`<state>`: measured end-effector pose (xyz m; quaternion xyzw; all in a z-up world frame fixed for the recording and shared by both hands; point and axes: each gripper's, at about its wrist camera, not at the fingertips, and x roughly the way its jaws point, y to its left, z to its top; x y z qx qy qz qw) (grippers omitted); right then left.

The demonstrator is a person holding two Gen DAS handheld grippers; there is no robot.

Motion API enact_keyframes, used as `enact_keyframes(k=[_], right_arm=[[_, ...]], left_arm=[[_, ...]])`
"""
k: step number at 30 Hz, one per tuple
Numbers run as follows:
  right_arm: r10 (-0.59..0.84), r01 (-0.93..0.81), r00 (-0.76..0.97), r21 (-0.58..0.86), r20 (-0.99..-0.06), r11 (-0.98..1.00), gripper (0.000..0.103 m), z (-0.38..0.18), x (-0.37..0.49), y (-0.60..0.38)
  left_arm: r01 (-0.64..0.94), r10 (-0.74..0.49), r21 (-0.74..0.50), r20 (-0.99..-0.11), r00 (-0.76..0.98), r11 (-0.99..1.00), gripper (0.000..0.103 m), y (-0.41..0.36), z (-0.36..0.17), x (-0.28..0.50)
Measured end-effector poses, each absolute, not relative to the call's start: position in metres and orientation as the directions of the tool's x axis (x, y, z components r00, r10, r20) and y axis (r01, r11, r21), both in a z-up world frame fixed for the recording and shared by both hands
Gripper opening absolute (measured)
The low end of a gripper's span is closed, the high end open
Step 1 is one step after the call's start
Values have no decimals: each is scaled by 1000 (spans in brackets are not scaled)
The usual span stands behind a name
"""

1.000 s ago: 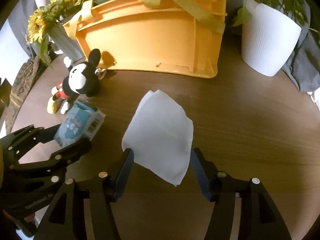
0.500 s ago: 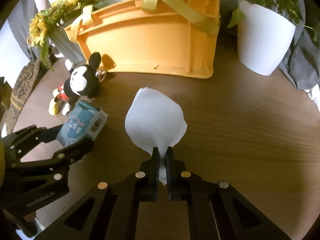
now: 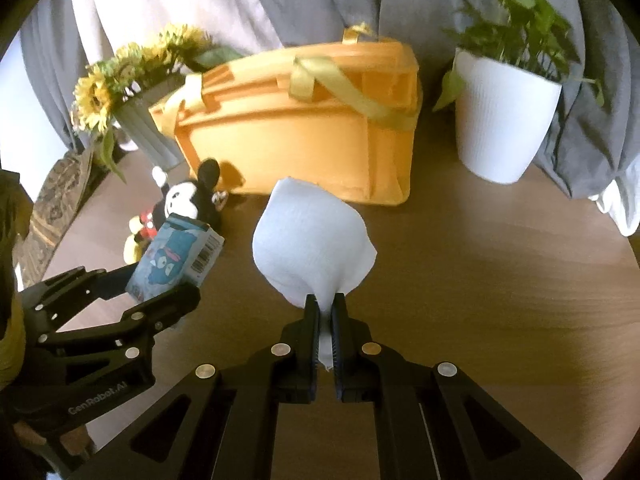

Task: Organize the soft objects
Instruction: 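Lift and carry the tissue pack and white tissue over the orange crate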

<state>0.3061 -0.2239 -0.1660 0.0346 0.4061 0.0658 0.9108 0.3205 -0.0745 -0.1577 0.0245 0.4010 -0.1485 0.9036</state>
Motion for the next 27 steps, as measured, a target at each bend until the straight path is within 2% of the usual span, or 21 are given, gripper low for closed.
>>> enact_keyframes(k=[27], right_arm=[[175, -125, 846, 133, -504, 983, 7, -62, 303, -205]], left_arm=[[270, -264, -65, -514, 816, 961, 51, -55, -52, 323]])
